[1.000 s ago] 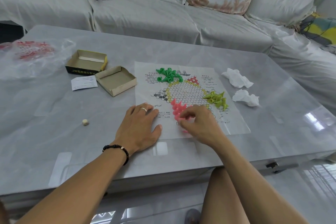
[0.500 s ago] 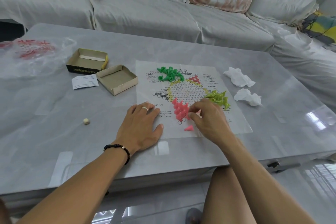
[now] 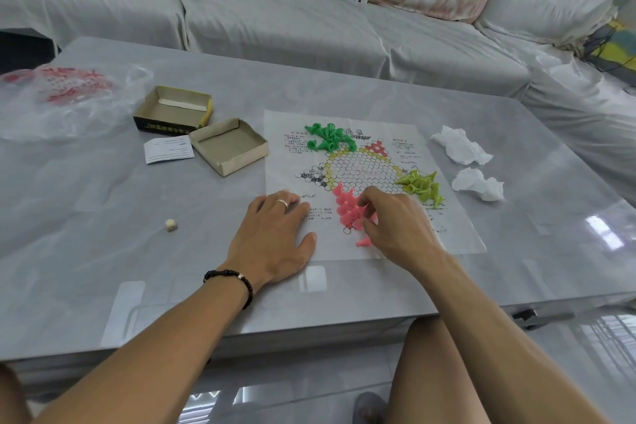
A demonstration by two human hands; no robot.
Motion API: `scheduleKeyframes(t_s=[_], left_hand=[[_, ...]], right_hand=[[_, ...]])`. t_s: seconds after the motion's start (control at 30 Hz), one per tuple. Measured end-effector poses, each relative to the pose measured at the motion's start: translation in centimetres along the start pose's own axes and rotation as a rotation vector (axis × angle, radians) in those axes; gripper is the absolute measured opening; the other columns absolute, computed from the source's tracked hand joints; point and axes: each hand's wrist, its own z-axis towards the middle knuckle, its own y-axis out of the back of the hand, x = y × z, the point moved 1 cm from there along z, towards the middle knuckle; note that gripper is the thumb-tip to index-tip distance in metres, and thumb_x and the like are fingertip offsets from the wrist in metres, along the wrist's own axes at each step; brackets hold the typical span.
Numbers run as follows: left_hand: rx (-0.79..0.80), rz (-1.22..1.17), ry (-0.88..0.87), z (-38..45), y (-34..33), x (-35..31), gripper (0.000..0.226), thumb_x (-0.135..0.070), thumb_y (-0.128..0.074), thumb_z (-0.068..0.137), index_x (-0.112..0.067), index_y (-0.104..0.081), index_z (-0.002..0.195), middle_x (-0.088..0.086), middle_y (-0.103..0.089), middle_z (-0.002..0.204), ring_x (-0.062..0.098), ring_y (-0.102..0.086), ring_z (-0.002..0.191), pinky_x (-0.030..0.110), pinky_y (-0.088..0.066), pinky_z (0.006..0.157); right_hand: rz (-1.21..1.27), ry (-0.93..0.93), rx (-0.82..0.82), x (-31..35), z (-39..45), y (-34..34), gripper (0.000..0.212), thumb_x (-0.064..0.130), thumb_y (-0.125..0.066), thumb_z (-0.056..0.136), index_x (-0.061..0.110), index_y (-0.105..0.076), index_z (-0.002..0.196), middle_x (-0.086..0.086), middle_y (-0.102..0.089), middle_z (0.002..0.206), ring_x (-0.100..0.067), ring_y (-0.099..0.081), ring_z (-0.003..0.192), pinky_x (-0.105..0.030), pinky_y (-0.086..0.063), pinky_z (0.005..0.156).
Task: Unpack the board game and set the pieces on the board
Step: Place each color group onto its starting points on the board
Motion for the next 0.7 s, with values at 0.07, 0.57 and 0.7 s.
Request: scheduleKeyframes(t_s=[0.07, 0.57, 0.7], left_hand=[[0.000, -0.002, 0.001, 0.0, 0.0, 0.0, 0.058, -0.055, -0.031, 0.085, -0.025, -0.044, 0.134, -0.001, -0.039, 0.142, 0.018, -0.027, 0.136, 0.037, -0.014, 0.117], [-0.006, -0.010, -0.008, 0.0, 0.1, -0.1, 0.059, -0.053, -0.032, 0.085, -0.023, -0.046, 0.134, 0.002, -0.042, 0.141, 0.020, -0.029, 0.137, 0.038, -0.014, 0.116], [-0.010, 0.001, -0.006, -0.1, 0.2, -0.1, 0.060, -0.053, -0.032, 0.085, -0.022, -0.047, 0.134, 0.003, -0.043, 0.142, 0.020, -0.029, 0.136, 0.037, -0.014, 0.116]], right_hand=[[-0.018, 0.012, 0.027, 0.3, 0.1, 0.2, 0.020, 0.010, -0.054, 0.088, 0.019, -0.057, 0.105, 0.008, -0.066, 0.089, -0.018, -0.061, 0.079, -0.030, -0.049, 0.061], [-0.083, 0.103, 0.099, -0.8, -2.4, 0.0, 0.022, 0.025, -0.058, 0.088, 0.024, -0.071, 0.105, 0.010, -0.063, 0.104, -0.014, -0.058, 0.095, -0.026, -0.041, 0.074], [-0.119, 0.107, 0.123, -0.8, -2.5, -0.8, 0.022, 0.025, -0.053, 0.094, 0.026, -0.070, 0.108, 0.008, -0.061, 0.108, -0.018, -0.060, 0.095, -0.030, -0.046, 0.077]])
